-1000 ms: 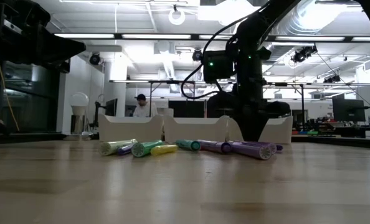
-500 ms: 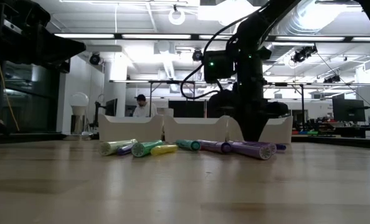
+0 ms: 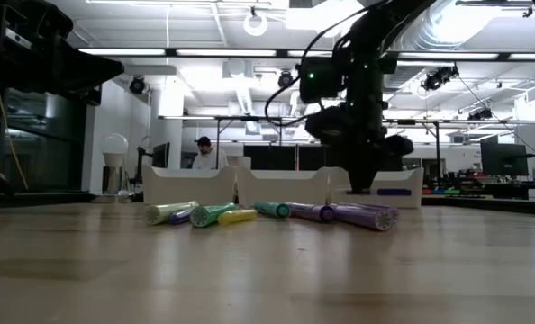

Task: Pick & Place Markers
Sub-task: Put the blue marker pen into the right white bin

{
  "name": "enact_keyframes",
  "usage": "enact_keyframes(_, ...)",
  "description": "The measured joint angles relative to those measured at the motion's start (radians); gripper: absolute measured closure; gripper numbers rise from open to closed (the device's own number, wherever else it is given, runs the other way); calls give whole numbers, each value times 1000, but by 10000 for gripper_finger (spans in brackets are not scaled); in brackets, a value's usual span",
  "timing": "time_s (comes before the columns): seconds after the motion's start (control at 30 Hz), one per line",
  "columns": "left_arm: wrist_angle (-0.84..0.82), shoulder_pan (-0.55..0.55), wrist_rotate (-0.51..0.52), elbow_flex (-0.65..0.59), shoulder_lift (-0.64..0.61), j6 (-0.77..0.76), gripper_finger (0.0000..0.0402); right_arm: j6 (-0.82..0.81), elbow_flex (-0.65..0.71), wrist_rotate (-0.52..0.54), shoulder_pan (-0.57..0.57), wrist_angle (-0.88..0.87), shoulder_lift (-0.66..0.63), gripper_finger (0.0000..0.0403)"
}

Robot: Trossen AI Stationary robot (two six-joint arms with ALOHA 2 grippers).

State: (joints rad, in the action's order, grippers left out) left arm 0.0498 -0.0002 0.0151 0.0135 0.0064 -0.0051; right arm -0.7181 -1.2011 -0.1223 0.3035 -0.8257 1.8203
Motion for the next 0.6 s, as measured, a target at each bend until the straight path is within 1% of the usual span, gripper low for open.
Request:
enact_keyframes(0.27,0,0,0,0,0,0,401,84,-9,2,73,-25,-80,386)
enact_keyframes(0.4,0,0,0,0,0,0,401,181,-89,19,121,-107,-87,388)
enact_keyframes(0.6,0,0,0,0,0,0,401,381,-238,85,212,-246,-88,388)
